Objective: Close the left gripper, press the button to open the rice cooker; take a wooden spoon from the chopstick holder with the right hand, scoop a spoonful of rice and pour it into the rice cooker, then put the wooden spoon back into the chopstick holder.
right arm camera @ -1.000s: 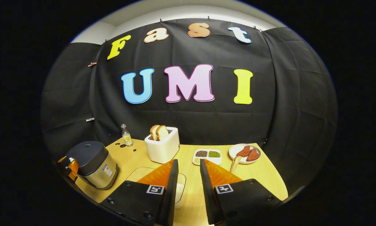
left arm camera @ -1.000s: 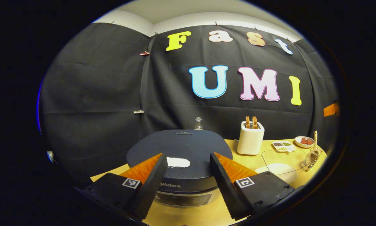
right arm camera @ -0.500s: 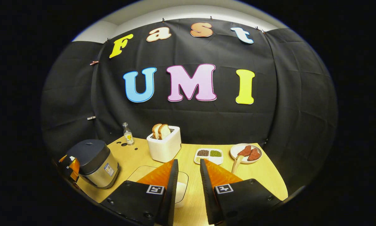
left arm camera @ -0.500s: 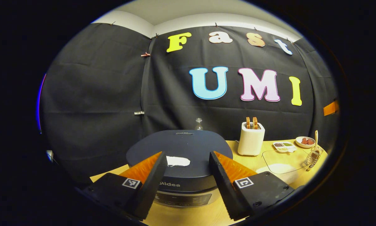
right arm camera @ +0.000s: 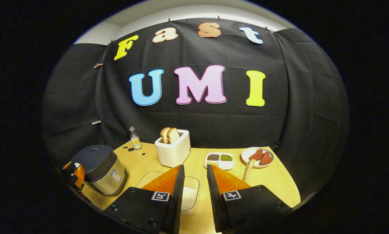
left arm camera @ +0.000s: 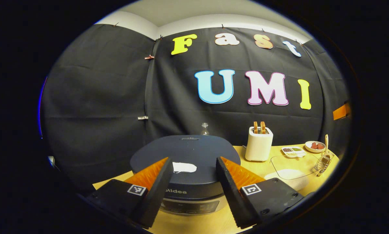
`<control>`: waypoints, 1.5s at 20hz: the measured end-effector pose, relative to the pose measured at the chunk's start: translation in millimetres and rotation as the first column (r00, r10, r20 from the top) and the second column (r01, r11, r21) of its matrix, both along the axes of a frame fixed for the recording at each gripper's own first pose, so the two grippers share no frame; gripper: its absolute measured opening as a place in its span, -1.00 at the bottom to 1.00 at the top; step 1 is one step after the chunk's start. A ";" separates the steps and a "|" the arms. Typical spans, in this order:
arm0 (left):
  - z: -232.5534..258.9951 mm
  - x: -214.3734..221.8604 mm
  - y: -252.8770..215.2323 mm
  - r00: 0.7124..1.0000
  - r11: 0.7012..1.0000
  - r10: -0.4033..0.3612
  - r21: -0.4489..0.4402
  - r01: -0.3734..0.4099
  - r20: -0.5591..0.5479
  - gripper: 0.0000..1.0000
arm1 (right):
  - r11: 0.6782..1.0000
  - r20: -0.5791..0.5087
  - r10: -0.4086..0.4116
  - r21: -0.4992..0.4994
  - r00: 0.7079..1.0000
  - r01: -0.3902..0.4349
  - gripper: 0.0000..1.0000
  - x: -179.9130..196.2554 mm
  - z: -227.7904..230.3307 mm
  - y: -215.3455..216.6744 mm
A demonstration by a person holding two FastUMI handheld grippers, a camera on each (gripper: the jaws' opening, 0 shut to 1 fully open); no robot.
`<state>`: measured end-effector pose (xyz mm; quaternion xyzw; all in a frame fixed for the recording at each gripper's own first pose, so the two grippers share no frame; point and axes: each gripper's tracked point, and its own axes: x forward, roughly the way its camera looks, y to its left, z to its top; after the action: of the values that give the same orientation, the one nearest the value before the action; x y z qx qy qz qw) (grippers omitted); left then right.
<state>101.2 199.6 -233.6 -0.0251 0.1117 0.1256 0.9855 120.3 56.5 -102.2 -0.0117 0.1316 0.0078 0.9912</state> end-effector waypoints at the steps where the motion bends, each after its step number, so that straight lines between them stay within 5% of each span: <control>1: 4.1 0.2 0.4 1.000 1.000 -0.006 0.024 0.005 0.010 0.81 | 1.000 0.003 0.004 -0.001 1.000 -0.004 -0.12 0.1 0.9 2.0; 4: 6.1 -2.5 6.4 1.000 0.999 0.011 0.046 -0.012 0.018 0.77 | 1.000 0.006 0.013 0.006 1.000 -0.013 -0.12 1.0 2.3 7.2; 8: 17.1 -11.7 24.2 0.997 0.996 0.069 0.059 -0.071 0.037 0.47 | 1.000 0.003 0.016 0.007 1.000 -0.016 -0.12 2.1 1.1 8.3; 12: 24.2 -11.5 10.9 1.000 0.991 0.004 0.132 -0.006 0.011 0.47 | 1.000 -0.003 0.020 0.014 1.000 -0.019 -0.12 3.7 -0.6 11.7; 21: 80.1 -13.8 -20.4 0.995 0.988 -0.056 0.148 0.043 0.086 0.41 | 0.998 0.016 0.042 0.038 0.999 -0.042 -0.12 -5.8 6.4 13.7; 30: 117.0 -45.3 -94.1 0.987 0.983 -0.138 0.136 0.126 0.085 0.41 | 0.999 0.059 0.026 0.035 0.998 -0.028 -0.12 -55.9 20.9 -8.1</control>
<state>55.9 105.5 -116.7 0.0408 0.0582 0.0658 0.9953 64.4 48.4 -81.3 0.0042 0.1020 0.0230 0.9945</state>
